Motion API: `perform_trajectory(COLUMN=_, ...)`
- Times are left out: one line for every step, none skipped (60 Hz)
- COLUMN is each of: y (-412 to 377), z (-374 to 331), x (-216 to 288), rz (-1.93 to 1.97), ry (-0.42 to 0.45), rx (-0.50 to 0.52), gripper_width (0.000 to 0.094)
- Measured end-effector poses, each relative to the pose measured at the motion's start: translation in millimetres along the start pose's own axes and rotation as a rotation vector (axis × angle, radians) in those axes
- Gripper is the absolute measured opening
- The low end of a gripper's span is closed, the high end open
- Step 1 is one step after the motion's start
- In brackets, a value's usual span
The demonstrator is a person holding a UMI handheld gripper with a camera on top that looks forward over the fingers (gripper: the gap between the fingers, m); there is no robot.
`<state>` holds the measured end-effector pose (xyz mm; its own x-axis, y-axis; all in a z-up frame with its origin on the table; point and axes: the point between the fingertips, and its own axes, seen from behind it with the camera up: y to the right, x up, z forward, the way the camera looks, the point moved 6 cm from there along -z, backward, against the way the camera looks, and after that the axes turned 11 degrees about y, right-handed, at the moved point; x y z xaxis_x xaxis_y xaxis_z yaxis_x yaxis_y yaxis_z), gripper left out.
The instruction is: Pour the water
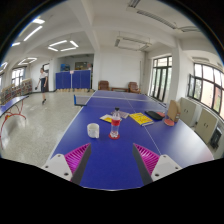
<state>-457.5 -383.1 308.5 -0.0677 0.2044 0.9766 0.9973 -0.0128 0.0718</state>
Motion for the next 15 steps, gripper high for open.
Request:
perform_trajectory(y=-0.7, z=-1.6, x=0.1, rz=-0.002, ry=-0.001, rx=0.002, gripper_width=0.0855)
perform_trajectory(y=-0.9, z=-3.1, x=-0.3, rz=-0.002, ry=-0.002, rx=0.003, gripper_width=0.0853)
perform_trajectory(y=-1.2, z=-3.9, x=-0.7, rz=-0.002, ry=-0.003, rx=0.002, gripper_width=0.0858)
perform_trajectory(y=-1.3, z=-5.3, x=-0.8, rz=-0.003, ry=-0.004, rx=0.0, gripper_width=0.0858)
perform_trajectory(y=-0.3, z=-4.4, x=-2.2, rz=-0.005, ry=-0.004, rx=-0.002, gripper_width=0.0852)
perform_trajectory(y=0.3, z=-5.3, x=-2.7, rz=-0.007, ry=-0.006, rx=-0.005, gripper_width=0.0857)
perform_trajectory(y=0.6, z=-6.1, x=-3.0, rz=-0.009, ry=-0.007, rx=-0.008, gripper_width=0.0856)
perform_trajectory(y=0.8, z=-6.9, x=-3.0, rz=-0.011, ry=-0.006, rx=-0.01, gripper_width=0.0856)
perform_trajectory(y=0.4, z=-7.2, x=-2.0, rz=-0.012, ry=-0.004, rx=-0.01, gripper_width=0.0855)
perform_trajectory(y=0.2, z=-8.3, x=-1.1, rz=-0.013, ry=-0.002, rx=-0.01, gripper_width=0.0856)
perform_trajectory(y=0.1, z=-9.3, x=-0.6, rz=-0.014, ry=0.002, rx=-0.01, gripper_width=0.0856)
perform_trajectory(y=0.1, z=-10.2, x=-0.1, rz=-0.016, ry=0.004, rx=-0.011, gripper_width=0.086)
perform_trajectory(y=0.1, z=-11.6, x=0.4, rz=-0.018, ry=0.007, rx=-0.011, gripper_width=0.0859)
perform_trajectory(y=0.0, z=-12.1, x=0.6, rz=-0.018, ry=0.008, rx=-0.011, gripper_width=0.0858)
perform_trajectory(y=-0.1, z=-12.6, x=0.6, rz=-0.017, ry=0.007, rx=-0.011, gripper_width=0.0857)
